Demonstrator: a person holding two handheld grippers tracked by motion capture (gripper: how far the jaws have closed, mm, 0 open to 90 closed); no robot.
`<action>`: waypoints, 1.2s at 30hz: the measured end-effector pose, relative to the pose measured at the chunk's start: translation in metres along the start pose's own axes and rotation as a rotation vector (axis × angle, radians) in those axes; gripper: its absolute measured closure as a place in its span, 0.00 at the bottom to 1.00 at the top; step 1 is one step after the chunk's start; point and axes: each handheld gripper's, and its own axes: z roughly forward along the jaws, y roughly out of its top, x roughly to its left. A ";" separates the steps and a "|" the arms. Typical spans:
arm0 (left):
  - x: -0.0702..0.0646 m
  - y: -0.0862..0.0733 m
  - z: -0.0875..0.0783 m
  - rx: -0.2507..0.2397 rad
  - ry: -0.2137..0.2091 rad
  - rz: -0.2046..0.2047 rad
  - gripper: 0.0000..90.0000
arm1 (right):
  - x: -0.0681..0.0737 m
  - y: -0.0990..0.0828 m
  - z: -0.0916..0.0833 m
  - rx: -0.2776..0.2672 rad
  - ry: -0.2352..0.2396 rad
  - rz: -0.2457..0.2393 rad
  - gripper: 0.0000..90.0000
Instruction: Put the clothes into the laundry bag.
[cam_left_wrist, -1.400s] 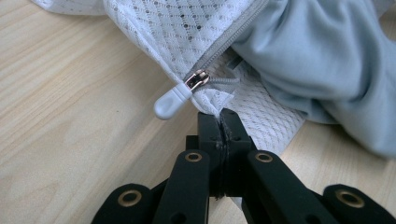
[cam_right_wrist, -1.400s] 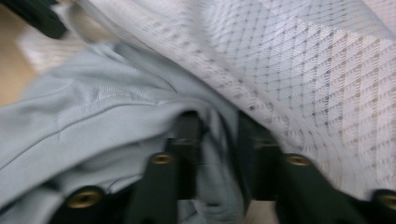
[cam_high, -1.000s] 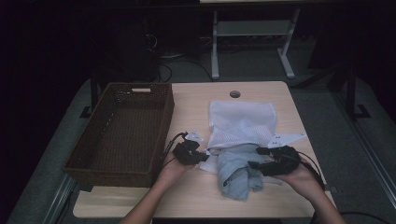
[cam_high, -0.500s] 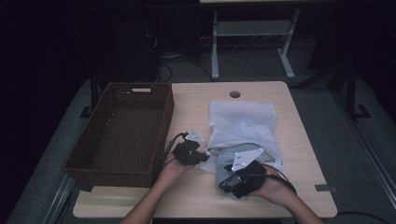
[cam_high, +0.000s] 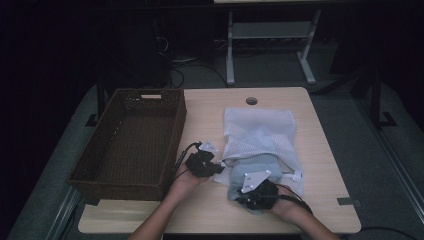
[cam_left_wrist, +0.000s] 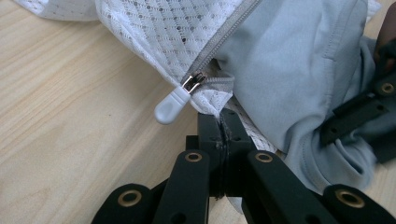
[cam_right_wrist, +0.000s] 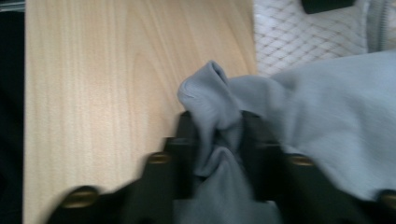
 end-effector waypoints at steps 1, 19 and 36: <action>0.000 0.000 0.000 0.000 0.000 -0.001 0.99 | -0.003 -0.001 0.000 -0.005 0.005 0.014 0.92; -0.010 0.004 0.004 0.021 -0.025 0.036 0.99 | -0.047 0.009 -0.024 -0.124 -0.183 0.198 0.93; -0.016 0.004 0.007 0.059 -0.049 0.064 0.99 | -0.099 0.004 -0.015 -0.088 -0.360 0.374 0.93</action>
